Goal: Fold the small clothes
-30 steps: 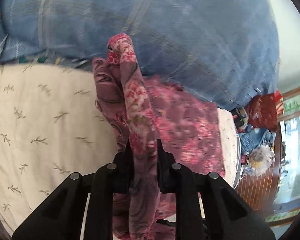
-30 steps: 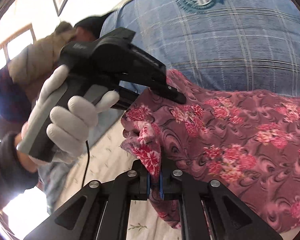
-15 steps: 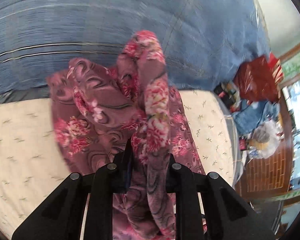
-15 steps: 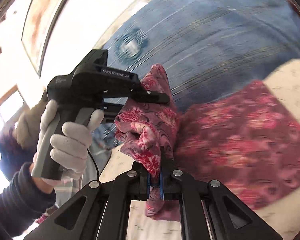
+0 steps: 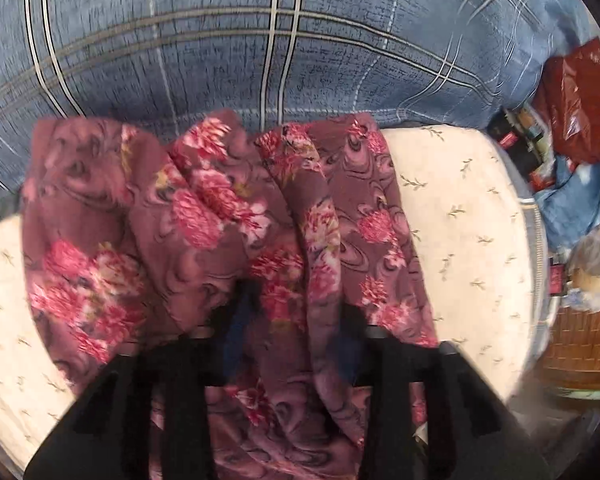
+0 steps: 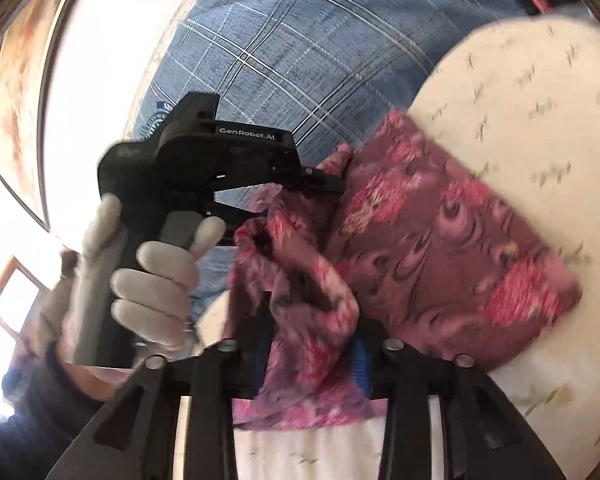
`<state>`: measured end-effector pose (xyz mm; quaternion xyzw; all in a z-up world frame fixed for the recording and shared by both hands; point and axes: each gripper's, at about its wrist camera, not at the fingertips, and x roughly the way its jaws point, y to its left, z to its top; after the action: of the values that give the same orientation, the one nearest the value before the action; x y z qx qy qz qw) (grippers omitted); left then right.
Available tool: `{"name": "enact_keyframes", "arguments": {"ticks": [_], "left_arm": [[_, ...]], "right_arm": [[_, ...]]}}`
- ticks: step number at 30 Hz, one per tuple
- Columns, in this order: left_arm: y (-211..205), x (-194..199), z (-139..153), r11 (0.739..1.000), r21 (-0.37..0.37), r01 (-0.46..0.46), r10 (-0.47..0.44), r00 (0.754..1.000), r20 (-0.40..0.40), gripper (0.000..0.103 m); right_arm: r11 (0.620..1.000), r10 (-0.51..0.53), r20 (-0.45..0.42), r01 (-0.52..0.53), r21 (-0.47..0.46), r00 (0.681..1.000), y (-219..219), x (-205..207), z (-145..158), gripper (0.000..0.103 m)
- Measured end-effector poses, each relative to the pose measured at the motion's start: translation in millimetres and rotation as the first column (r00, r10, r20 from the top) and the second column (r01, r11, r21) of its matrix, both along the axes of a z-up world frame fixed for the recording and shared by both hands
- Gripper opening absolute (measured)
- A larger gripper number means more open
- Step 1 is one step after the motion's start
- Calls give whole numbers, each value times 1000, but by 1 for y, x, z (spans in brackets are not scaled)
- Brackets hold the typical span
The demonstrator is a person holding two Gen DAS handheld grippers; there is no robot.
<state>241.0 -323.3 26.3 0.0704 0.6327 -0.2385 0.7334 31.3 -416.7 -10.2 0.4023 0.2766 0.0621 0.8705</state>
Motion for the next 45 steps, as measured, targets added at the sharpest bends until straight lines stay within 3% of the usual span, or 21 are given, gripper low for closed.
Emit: {"name": "enact_keyframes", "arguments": {"ticks": [1, 2, 6, 10, 13, 17, 18, 20, 24, 25, 26, 27, 29, 30, 33, 38, 39, 40, 41, 42, 45], "left_arm": [[-1, -2, 1, 1000, 3, 6, -6, 1000, 13, 20], [0, -3, 3, 1000, -1, -2, 2, 1000, 21, 19], [-5, -11, 10, 999, -33, -7, 8, 999, 31, 13], [-27, -20, 19, 988, -153, 26, -27, 1000, -4, 4], [-48, -32, 14, 982, -180, 61, -70, 997, -43, 4], [-45, -37, 23, 981, -166, 101, -102, 995, 5, 4], [-37, -35, 30, 979, -180, 93, -90, 996, 22, 4], [-3, -26, 45, 977, -209, 50, -39, 998, 56, 8], [82, 1, 55, 964, -243, -109, 134, 987, 89, 45], [111, 5, 52, 954, -257, -154, 182, 979, 87, 47], [134, 9, 45, 944, -269, -190, 217, 973, 73, 47], [153, 12, 36, 934, -278, -224, 246, 968, 46, 47], [180, 15, 15, 905, -309, -291, 293, 955, -42, 47], [188, 15, 3, 891, -325, -316, 302, 949, -93, 47], [191, 4, -17, 870, -367, -329, 287, 944, -166, 47], [185, -9, -21, 866, -404, -294, 256, 956, -146, 49], [179, -10, -21, 866, -408, -290, 253, 957, -142, 49], [179, -11, -20, 865, -411, -289, 254, 957, -139, 49], [170, -14, -20, 863, -414, -289, 255, 957, -136, 49], [169, -15, -18, 861, -416, -291, 262, 957, -128, 49], [168, -15, -12, 854, -426, -298, 282, 954, -103, 49]], "right_arm": [[999, 13, 20, -14, 36, 1000, -3, 1, -1, 11], [998, 13, 38, -16, 65, 999, -4, 0, -2, 9], [994, -14, 121, 1, 112, 993, -14, -14, 8, 9], [980, -89, 156, 58, 188, 984, -31, -39, 11, 9], [948, -144, 97, 109, 300, 985, -48, -44, -10, 9], [898, -148, -59, 159, 411, 987, -54, -35, -50, 8], [903, -147, -59, 159, 399, 987, -54, -33, -48, 7], [923, -146, -60, 158, 352, 987, -51, -32, -39, 16], [927, -285, -28, 283, 244, 958, -59, -57, -8, 18], [922, -325, 9, 314, 224, 946, -62, -64, 1, 19], [916, -361, 50, 344, 207, 931, -67, -69, 13, 24], [919, -365, 95, 342, 194, 926, -71, -66, 26, 39], [954, -269, 98, 251, 162, 958, -74, -37, 37, 66], [977, -167, 70, 156, 146, 983, -73, -6, 40, 69], [990, -8, -43, 14, 140, 999, -68, 67, 28, 68], [993, 119, -214, -111, 51, 970, -43, 137, 3, 68], [992, 129, -205, -128, 17, 970, -37, 142, 6, 65], [983, 167, -186, -179, -47, 968, -25, 145, 13, 47], [970, 185, -191, -210, -123, 964, -17, 146, 19, 21], [950, 208, -186, -243, -196, 960, -7, 145, 29, 15], [932, 211, -135, -241, -271, 968, -2, 137, 51, 13]]}}
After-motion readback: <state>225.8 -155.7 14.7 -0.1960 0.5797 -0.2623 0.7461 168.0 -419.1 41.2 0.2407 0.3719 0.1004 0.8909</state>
